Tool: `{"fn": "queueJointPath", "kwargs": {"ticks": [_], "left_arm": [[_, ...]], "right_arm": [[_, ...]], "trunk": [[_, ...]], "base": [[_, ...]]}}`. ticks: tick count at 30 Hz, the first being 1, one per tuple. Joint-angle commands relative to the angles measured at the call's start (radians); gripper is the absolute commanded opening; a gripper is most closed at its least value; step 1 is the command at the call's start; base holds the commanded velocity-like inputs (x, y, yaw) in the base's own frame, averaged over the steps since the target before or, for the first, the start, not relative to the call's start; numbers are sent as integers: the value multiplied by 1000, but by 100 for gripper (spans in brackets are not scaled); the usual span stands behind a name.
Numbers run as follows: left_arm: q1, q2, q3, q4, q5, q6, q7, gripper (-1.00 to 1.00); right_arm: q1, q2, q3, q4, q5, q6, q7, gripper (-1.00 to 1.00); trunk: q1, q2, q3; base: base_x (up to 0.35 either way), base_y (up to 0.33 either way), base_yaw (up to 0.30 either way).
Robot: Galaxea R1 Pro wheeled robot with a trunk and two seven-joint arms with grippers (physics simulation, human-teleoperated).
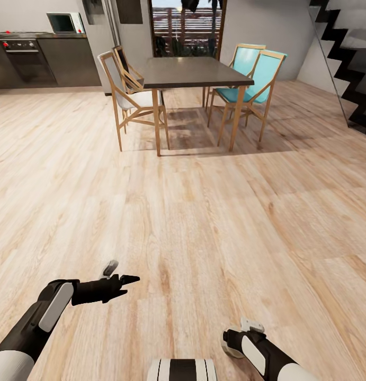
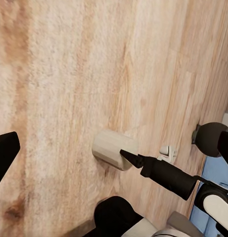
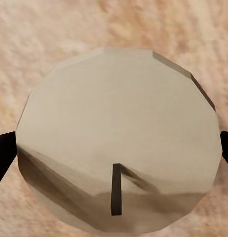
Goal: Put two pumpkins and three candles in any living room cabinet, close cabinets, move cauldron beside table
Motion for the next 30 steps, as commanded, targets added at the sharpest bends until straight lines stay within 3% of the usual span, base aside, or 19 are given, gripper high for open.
{"fn": "queueJointPath", "kwargs": {"ticks": [1,18,30], "left_arm": [[0,0,0,0,1,0,0,100],[0,0,15,0,2,2,0,100],[0,0,15,0,0,1,1,100]], "right_arm": [[0,0,0,1,-4,0,-1,-100],[1,0,1,1,-4,-1,-1,-100],[2,-1,1,-7,-3,-1,0,-100]], "trunk": [[0,0,0],[-1,1,12],[-7,4,58]], "base": [[0,0,0],[0,0,0],[0,0,0]]}}
